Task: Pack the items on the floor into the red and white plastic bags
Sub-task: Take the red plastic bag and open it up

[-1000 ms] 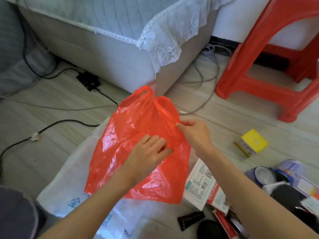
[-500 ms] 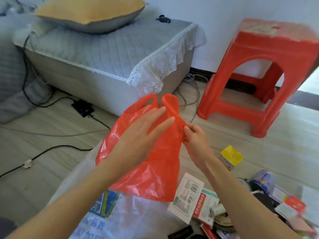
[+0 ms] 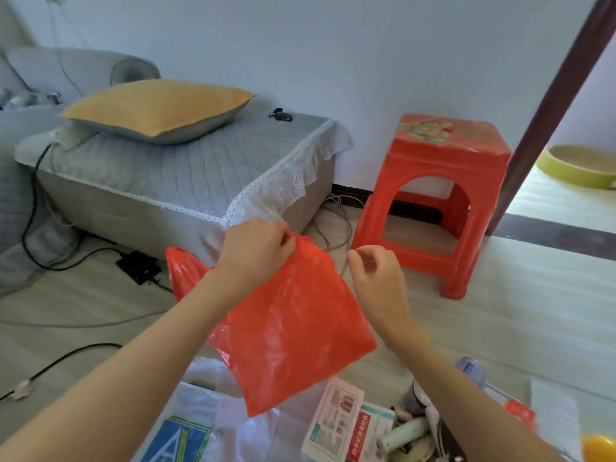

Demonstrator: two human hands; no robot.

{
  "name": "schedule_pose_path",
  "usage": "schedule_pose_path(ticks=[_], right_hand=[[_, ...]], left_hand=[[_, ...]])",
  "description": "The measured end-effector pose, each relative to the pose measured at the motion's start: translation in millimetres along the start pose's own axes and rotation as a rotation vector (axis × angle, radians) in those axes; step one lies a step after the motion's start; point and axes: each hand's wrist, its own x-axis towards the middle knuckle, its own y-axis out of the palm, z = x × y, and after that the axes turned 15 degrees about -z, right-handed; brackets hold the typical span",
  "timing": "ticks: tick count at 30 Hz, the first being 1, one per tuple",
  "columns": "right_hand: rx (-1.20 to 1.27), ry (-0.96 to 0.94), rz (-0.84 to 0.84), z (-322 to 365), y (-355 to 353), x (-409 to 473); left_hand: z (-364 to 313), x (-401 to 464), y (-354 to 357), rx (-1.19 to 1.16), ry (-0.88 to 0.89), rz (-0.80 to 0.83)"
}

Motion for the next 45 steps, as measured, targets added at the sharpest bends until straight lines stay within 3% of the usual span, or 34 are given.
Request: schedule_pose_path(ticks=[4,7,11,15,19,22,24,26,29,31,35,40,45], right_hand=[[-0.145,-0.117,0.051,28.2,-37.7,-25.7],[-0.183,0.027,0.088,42.4,-52.3,-38.6],[-0.126,0.195,0.001,54.7,-64.5,-47.5],[-0.115,0.218,-0.091,58.2,-85.3,-49.9],[-0.234,0.096,-0.105,45.6,-107.4,-56.5],[-0.243,0.024,-0.087,36.5,-133.8,-48.6],[-0.268,-0.03,-0.037,33.2,-151.5,-42.7],[-0.257,-0.063,-0.004,31.5,-163.7,-41.0],[-0.23,-0.081,0.084,26.4,-169.1,-42.7],[-0.215,-0.102,0.185,24.7,-168.6,-43.9],[-0.336,-0.131,0.269,16.9,-166.9,-43.6],[-0.624,-0.091,0.11,4.0,-164.5,-41.5],[-0.58,0.029,0.019,9.5,-158.6,-44.5]], left_hand=[[-38.6,13.1,-43.5,-0.246,-0.255,0.017],[-70.8,13.5,-77.9,-0.512,-0.339,0.074],[-100.5,-1.7,-110.4,-0.726,-0.376,0.121],[-106.2,-23.1,-122.5,-0.824,-0.457,0.126],[-105.6,-45.0,-120.5,-0.896,-0.544,0.159],[-95.6,-60.5,-108.1,-0.769,-0.577,0.084],[-89.0,-74.8,-95.2,-0.482,-0.506,0.015],[-91.5,-91.3,-82.0,-0.25,-0.321,-0.015],[-112.2,-107.2,-66.4,-0.284,0.145,-0.08],[-124.7,-110.7,-58.5,-0.339,0.276,-0.072],[-123.2,-109.1,-55.2,-0.569,0.056,0.028],[-115.3,-111.8,-55.3,-0.708,-0.082,0.099],[-113.3,-113.5,-56.6,-0.786,-0.372,-0.025]])
